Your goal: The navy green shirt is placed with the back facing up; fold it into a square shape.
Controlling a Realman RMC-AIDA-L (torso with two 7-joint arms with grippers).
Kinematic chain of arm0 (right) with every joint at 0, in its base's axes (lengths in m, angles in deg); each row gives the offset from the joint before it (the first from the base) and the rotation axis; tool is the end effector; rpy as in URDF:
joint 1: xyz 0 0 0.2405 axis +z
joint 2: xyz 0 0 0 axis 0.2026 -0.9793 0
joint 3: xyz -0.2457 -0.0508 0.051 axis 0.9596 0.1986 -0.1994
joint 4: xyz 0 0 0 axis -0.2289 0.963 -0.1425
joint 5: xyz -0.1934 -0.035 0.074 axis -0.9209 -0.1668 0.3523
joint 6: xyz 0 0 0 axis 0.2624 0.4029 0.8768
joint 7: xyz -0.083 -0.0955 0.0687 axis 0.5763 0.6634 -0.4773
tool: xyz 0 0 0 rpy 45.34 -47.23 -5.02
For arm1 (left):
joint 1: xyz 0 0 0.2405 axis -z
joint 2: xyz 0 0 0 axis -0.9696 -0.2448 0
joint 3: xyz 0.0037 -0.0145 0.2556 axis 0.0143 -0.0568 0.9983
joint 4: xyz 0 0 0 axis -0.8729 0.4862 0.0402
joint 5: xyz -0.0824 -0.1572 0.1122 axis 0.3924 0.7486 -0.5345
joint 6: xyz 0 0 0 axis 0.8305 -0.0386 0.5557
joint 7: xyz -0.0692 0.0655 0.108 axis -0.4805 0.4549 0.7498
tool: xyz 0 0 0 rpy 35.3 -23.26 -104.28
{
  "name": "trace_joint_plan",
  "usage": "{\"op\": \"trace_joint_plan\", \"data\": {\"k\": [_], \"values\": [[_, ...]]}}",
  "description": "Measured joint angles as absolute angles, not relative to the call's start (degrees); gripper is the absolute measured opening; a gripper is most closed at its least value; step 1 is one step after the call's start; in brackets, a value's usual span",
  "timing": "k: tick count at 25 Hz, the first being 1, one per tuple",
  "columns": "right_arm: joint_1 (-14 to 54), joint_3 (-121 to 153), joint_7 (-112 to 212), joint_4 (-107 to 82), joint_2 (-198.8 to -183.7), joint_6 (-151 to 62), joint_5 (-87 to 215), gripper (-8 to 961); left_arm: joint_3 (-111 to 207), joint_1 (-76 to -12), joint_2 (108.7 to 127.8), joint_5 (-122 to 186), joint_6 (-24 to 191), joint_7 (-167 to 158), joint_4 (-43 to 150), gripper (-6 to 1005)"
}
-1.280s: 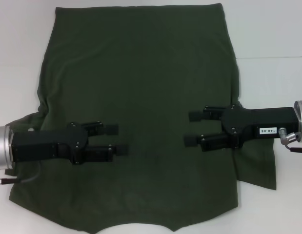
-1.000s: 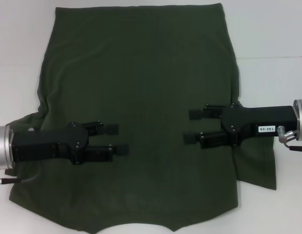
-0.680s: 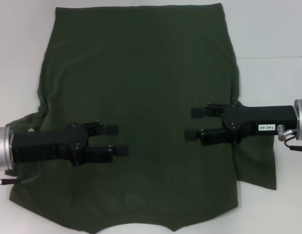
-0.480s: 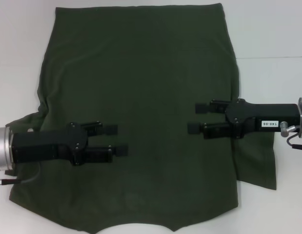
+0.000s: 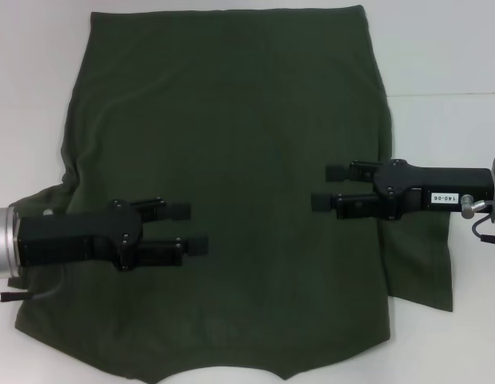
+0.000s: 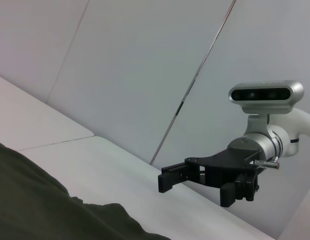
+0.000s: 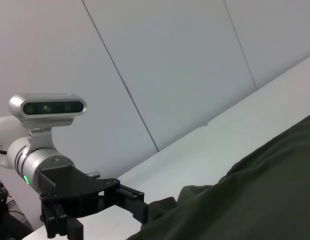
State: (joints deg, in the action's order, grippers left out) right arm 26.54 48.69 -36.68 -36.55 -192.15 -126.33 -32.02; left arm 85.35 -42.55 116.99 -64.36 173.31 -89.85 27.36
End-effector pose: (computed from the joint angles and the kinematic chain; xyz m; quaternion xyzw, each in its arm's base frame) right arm 0.2349 0.3586 0.0101 -0.9147 0.2843 0.2794 0.0666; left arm -0.2495 0.3241 0.0126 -0.9141 -0.2694 -0.3015 0.0293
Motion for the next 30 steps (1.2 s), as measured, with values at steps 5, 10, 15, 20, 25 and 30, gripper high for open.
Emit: {"op": "trace_joint_plan", "data": {"k": [5, 10, 15, 20, 25, 30], "values": [[26.82, 48.74, -37.81, -36.55, -192.14, -126.03, -32.06, 945, 85.35, -42.46, 117.0, -64.39, 173.27, -89.87, 27.36, 875], [27.03, 48.79, -37.98, -36.56, -192.08, -125.99, -32.22, 945, 85.39, -42.51, 117.02, -64.44, 173.63, -90.11, 27.36, 875], [27.1, 49.11, -38.0, -36.61, -192.0, -126.1, -32.26, 945, 85.44, -42.6, 117.08, -64.45, 173.54, -90.21, 27.5, 874], [26.88, 49.14, -38.01, -36.75, -191.96, -126.27, -32.28, 945, 85.44, -42.67, 117.05, -64.46, 173.53, -90.23, 27.64, 874], [26.82, 49.14, -37.86, -36.75, -191.96, -126.31, -32.32, 945, 85.44, -42.71, 117.03, -65.2, 173.38, -90.37, 27.71, 875], [26.92, 49.19, -37.6, -36.66, -191.99, -126.22, -32.37, 945, 85.39, -42.7, 117.0, -65.4, 173.59, -90.47, 27.84, 875]]}}
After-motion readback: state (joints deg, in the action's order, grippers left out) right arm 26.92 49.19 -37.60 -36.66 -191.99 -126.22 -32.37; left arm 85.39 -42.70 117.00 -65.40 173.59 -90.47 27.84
